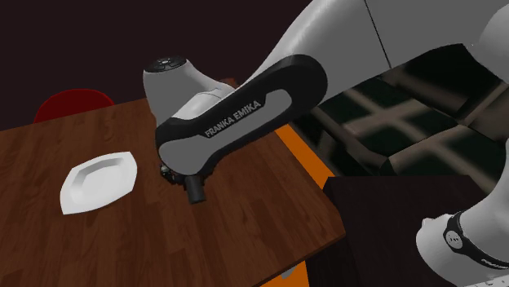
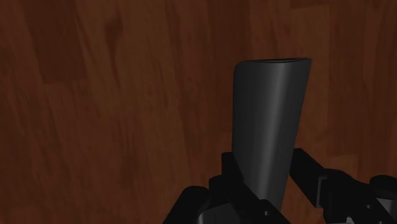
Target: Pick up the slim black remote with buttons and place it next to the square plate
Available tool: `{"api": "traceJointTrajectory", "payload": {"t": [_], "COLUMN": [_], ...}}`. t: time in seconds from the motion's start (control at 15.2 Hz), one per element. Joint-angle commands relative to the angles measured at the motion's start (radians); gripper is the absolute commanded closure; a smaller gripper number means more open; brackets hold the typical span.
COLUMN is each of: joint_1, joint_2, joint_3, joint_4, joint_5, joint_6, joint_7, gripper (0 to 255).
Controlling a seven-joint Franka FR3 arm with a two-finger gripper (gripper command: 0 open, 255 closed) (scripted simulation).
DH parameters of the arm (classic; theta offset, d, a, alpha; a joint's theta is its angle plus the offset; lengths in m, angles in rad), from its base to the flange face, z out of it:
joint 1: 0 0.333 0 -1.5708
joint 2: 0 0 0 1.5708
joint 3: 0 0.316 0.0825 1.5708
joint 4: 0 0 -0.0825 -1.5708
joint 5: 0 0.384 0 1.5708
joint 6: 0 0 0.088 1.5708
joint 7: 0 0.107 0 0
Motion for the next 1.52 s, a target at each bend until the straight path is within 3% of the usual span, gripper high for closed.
{"api": "traceJointTrajectory", "payload": {"t": [0.0,0.26,0.4,0.46,0.53,0.99,1.45], "joint_1": [0.005,0.012,0.011,0.008,0.004,0.005,0.003], "joint_2": [0.086,0.273,0.408,0.513,0.567,0.609,0.686], "joint_3": [0.003,0.009,0.012,0.014,0.016,0.017,0.019], "joint_4": [0.141,0.470,0.713,0.904,1.003,0.984,1.032], "joint_5": [-0.003,-0.010,-0.014,-0.017,-0.019,-0.017,-0.016], "joint_6": [-0.054,-0.194,-0.301,-0.385,-0.430,-0.370,-0.340], "joint_7": [0.020,0.060,0.083,0.098,0.105,0.101,0.101], "gripper": [255,255,255,255,255,255,255]}}
